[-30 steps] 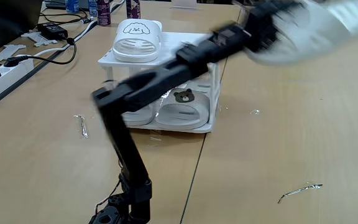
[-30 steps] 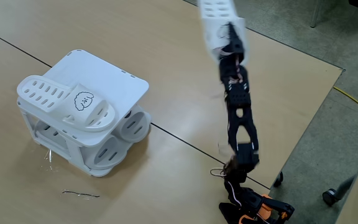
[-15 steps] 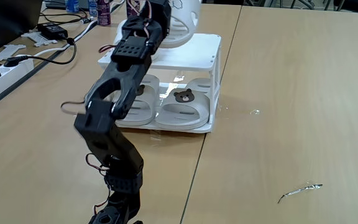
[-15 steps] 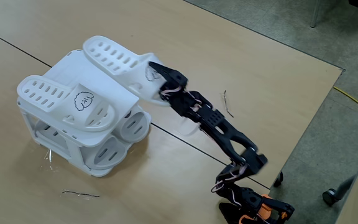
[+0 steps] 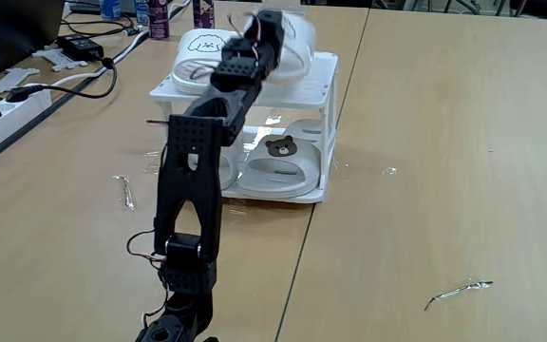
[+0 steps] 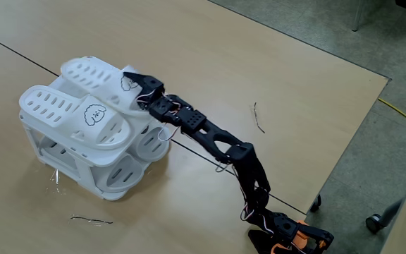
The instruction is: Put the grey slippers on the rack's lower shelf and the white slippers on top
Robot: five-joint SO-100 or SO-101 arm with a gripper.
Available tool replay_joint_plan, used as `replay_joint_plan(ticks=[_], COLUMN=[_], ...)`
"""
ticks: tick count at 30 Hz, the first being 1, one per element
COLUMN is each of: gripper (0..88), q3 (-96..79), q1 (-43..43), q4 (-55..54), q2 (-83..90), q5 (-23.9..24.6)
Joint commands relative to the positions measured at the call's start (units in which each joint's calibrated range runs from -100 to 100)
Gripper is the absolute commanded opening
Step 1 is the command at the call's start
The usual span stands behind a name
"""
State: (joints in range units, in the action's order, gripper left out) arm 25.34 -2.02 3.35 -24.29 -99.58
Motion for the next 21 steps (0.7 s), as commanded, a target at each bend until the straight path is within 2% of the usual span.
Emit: replay_joint_plan(ticks=[1, 5, 6, 13, 21], gripper=[1.8, 32.8, 36.1, 36.7, 36.7], q3=[10.2, 10.7, 10.7, -2.0, -28.3], q1=[-1.8, -2.0, -1.8, -1.3, -1.2], q4=[-0.8, -0.8, -0.8, -0.8, -0.8], q2=[-2.4, -2.6, -2.5, 9.4, 31.1], q5=[-0.4, -0.4, -0.4, -0.4, -0.4])
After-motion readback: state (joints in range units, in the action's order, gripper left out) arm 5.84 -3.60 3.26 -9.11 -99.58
